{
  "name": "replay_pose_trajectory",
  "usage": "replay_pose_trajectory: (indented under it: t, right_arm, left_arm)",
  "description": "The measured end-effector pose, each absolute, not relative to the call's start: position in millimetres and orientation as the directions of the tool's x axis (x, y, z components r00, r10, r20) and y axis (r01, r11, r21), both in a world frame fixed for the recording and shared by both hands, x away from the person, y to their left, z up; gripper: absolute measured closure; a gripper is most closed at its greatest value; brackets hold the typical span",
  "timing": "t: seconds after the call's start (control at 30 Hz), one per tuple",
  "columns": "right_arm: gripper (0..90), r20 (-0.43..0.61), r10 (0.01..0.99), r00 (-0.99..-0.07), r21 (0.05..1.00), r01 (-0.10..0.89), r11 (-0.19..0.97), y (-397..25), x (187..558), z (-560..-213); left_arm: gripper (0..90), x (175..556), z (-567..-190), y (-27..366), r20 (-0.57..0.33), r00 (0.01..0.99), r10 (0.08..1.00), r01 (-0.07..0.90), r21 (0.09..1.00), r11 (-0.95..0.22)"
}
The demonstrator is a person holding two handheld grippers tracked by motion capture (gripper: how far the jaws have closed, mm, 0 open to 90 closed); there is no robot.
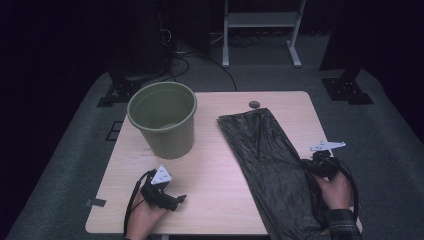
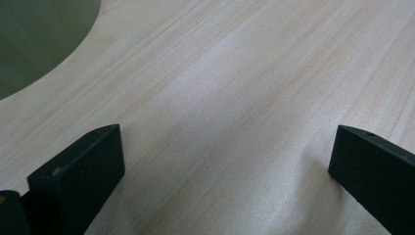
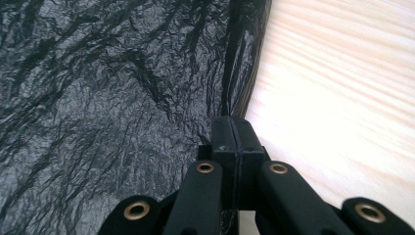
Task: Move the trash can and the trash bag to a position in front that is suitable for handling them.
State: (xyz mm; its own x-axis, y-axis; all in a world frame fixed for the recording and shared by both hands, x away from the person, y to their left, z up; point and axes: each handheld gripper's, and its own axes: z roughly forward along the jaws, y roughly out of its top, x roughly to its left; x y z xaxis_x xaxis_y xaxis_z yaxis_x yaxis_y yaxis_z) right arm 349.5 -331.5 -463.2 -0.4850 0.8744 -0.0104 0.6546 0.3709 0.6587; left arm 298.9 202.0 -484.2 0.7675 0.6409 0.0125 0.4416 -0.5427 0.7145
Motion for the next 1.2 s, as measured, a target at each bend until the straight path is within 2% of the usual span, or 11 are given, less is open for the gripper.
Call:
replay_pose_trajectory:
  t: [0.2, 0.23, 0.27, 0.33, 0.53, 0.73, 0.83, 0.9, 1.03, 1.13, 1.2]
  right_arm:
    - [88.6, -0.023, 0.887, -0.461, 0.654, 0.664, 0.362, -345.2, 340.6, -464.1]
    - [84.1, -0.022, 0.889, -0.457, 0.656, 0.665, 0.358, -348.2, 337.7, -462.8]
    - [71.9, -0.029, 0.893, -0.45, 0.661, 0.662, 0.355, -350.5, 331.4, -458.9]
    - [63.3, -0.029, 0.892, -0.451, 0.67, 0.653, 0.352, -351.0, 325.8, -455.7]
    - [53.5, -0.012, 0.886, -0.464, 0.713, 0.618, 0.333, -345.0, 302.1, -436.4]
    - [41.9, 0.016, 0.852, -0.523, 0.738, 0.581, 0.342, -314.3, 287.1, -425.2]
    - [39.5, 0.039, 0.841, -0.54, 0.746, 0.576, 0.335, -305.3, 288.2, -426.0]
    - [30.3, 0.048, 0.829, -0.558, 0.748, 0.57, 0.34, -289.3, 293.9, -430.4]
    - [18.1, 0.054, 0.827, -0.56, 0.736, 0.582, 0.345, -276.0, 304.2, -440.3]
    - [11.9, 0.051, 0.829, -0.557, 0.738, 0.581, 0.345, -271.5, 311.6, -446.6]
    - [11.3, 0.042, 0.836, -0.548, 0.734, 0.585, 0.346, -268.6, 316.7, -451.5]
  left_arm:
    - [0.0, 298.9, -484.2, 202.0, 0.013, 0.767, 0.641, 0.442, 0.715, -0.543]
    - [0.0, 298.9, -484.2, 202.0, 0.012, 0.768, 0.641, 0.441, 0.715, -0.543]
    - [0.0, 298.9, -484.2, 202.0, 0.012, 0.768, 0.641, 0.442, 0.714, -0.543]
    - [0.0, 298.9, -484.2, 202.0, 0.013, 0.767, 0.641, 0.441, 0.715, -0.543]
    - [0.0, 298.9, -484.2, 202.0, 0.013, 0.767, 0.641, 0.442, 0.714, -0.543]
    - [0.0, 298.9, -484.2, 202.0, 0.013, 0.768, 0.641, 0.441, 0.714, -0.543]
    - [0.0, 298.9, -484.2, 202.0, 0.013, 0.768, 0.641, 0.441, 0.714, -0.543]
    - [0.0, 298.8, -484.3, 202.0, 0.013, 0.767, 0.641, 0.442, 0.715, -0.543]
    - [0.0, 298.8, -484.2, 202.0, 0.013, 0.767, 0.641, 0.442, 0.714, -0.543]
    - [0.0, 298.4, -484.2, 202.0, 0.012, 0.765, 0.644, 0.444, 0.715, -0.541]
    - [0.0, 298.2, -484.2, 201.9, 0.013, 0.763, 0.646, 0.445, 0.714, -0.54]
